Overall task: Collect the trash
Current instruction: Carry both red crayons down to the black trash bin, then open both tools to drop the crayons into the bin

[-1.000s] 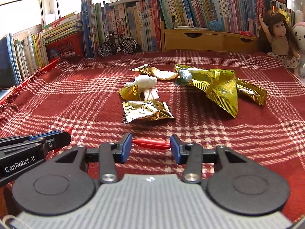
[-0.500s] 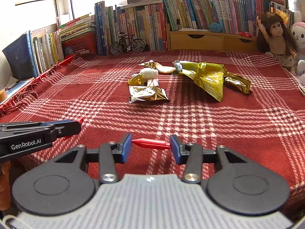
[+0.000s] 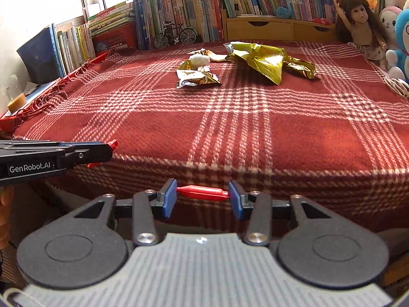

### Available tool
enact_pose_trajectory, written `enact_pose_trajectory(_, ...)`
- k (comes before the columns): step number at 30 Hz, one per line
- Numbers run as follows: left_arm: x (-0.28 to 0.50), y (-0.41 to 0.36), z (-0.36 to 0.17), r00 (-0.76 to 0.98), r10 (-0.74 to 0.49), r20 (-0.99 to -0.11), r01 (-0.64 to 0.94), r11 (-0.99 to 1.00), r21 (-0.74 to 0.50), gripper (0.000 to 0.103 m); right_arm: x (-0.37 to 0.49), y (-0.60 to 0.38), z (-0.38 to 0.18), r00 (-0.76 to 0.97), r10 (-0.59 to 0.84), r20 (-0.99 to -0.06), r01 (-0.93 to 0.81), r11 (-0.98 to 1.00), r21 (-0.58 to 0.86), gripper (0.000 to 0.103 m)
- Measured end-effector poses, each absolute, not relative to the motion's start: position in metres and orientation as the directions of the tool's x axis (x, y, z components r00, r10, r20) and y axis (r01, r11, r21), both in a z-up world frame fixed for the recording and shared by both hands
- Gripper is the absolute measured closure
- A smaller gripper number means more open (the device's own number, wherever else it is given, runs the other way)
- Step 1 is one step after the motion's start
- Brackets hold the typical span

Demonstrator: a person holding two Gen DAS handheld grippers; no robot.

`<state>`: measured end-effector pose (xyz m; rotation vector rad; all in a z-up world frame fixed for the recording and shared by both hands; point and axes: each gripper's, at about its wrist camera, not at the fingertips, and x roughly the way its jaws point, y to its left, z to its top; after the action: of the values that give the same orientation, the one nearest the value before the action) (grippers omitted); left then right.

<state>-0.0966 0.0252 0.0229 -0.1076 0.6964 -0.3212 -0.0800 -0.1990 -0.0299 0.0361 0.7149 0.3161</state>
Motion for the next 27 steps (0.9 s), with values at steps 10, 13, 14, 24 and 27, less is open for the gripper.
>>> enact_pose_trajectory(10, -0.110, 0.008, -0.029, 0.583, -0.327, -0.744, 0.274, 0.941, -0.199, 0.093, -0.095, -0.206, -0.080, 0.571, 0.287, -0.769, -0.236, 0.955, 0.181, 0.053)
enact_pose_trajectory(13, -0.108, 0.005, -0.049, 0.525, -0.322, -0.788, 0.259, 0.942, -0.213, 0.093, -0.093, -0.207, -0.092, 0.529, 0.288, -0.799, -0.220, 0.955, 0.199, 0.053)
enact_pose_trajectory(14, -0.107, 0.005, -0.054, 0.514, -0.316, -0.797, 0.254, 0.944, -0.211, 0.093, -0.091, -0.207, -0.097, 0.506, 0.290, -0.812, -0.210, 0.955, 0.210, 0.053)
enact_pose_trajectory(24, -0.085, -0.004, -0.113, 0.397, -0.261, -0.880, 0.198, 0.961, -0.195, 0.093, -0.066, -0.208, -0.133, 0.378, 0.276, -0.884, -0.136, 0.961, 0.242, 0.053)
enact_pose_trajectory(27, -0.081, -0.008, -0.127, 0.372, -0.245, -0.895, 0.194, 0.964, -0.183, 0.093, -0.059, -0.207, -0.146, 0.330, 0.283, -0.900, -0.129, 0.959, 0.254, 0.053)
